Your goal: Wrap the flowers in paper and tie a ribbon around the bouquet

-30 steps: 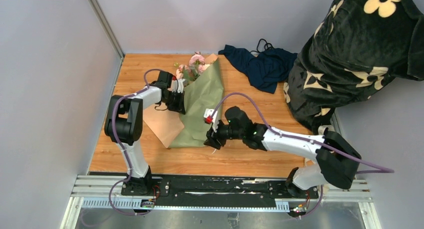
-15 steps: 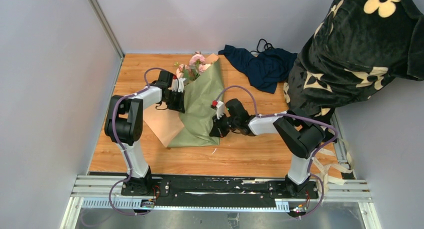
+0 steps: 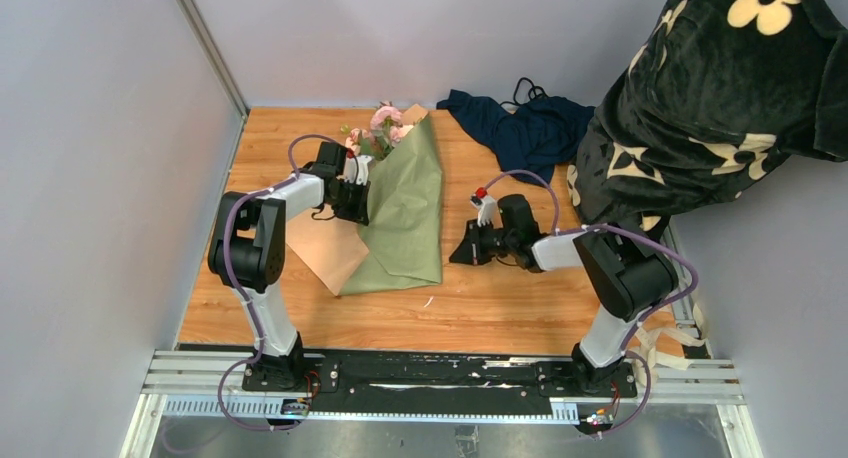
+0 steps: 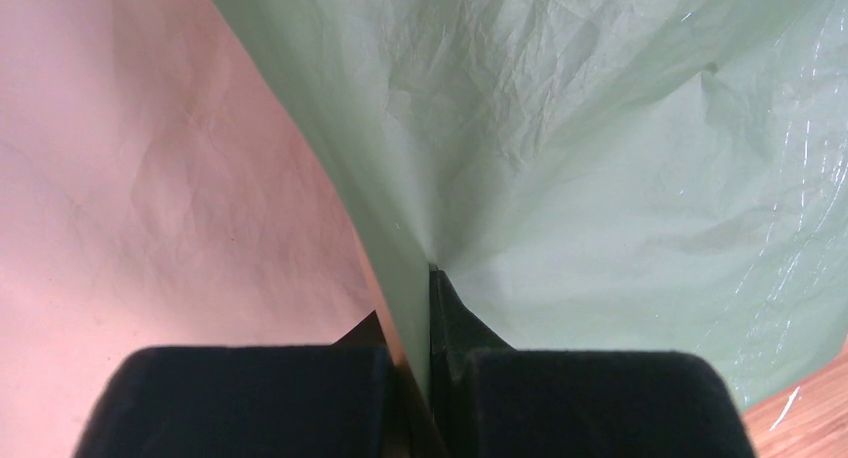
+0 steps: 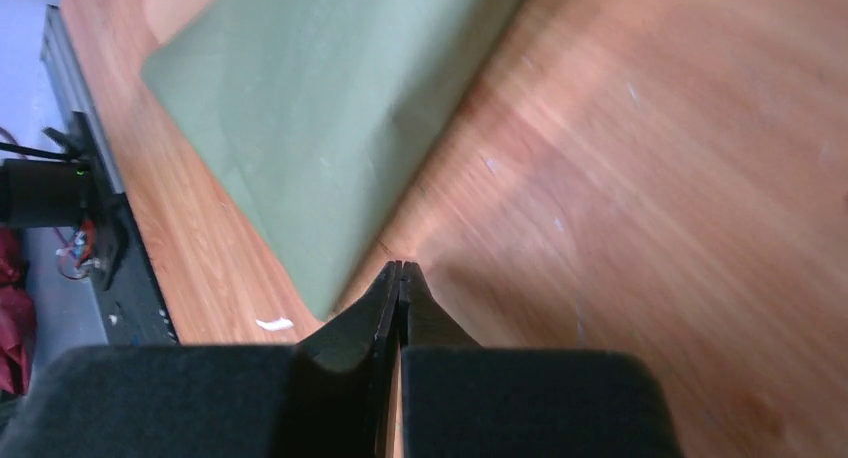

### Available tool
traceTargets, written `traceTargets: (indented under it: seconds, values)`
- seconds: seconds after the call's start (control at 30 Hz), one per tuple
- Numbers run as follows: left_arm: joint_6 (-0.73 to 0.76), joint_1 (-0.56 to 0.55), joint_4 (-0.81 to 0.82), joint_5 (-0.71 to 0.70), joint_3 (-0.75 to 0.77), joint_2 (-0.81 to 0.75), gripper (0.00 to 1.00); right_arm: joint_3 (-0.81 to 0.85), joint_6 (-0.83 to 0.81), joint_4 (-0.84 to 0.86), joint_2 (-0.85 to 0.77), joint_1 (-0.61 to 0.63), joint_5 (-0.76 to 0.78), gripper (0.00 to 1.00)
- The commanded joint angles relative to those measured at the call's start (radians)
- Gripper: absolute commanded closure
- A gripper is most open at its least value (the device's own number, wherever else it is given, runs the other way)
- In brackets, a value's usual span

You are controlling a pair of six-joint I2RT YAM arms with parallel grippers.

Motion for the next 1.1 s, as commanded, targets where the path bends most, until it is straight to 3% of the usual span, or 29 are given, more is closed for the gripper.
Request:
traceTargets:
  seconds: [0.0,0.1,0.33,0.5,0.77,0.93,1.07]
  values:
    - [0.036,0.009,0.013,-0.07,-0.034,-0.008,1.0,0.166,-0.121,-0.156,-0.01,-0.008,-0.165,1.0]
    - [0.036,0.009,0.012,-0.073,-0.036,-0.008,1.0,0.302,-0.105,-0.127,0.092,-0.008,-0.284,1.0]
    - [0.042,0.009,0.0,-0.08,-0.036,0.001,1.0,0.69,-0.037,-0.189,0.435,-0.043,-0.257,1.0]
    - [0.051,0.009,-0.011,-0.087,-0.028,0.019,1.0,0.966,0.078,-0.178,0.646,-0.1,-0.178,1.0]
    - [0.056,0.009,-0.028,-0.084,-0.004,0.053,1.0,1.193,0.456,0.093,0.861,-0.17,0.051,1.0]
    - [0.06,0.009,-0.03,-0.08,-0.003,0.053,1.0,1.444,0.482,-0.018,0.983,-0.169,0.134,1.0]
    - [0.066,0.009,-0.03,-0.08,-0.003,0.054,1.0,1.5,0.414,-0.113,0.971,-0.177,0.209,0.99]
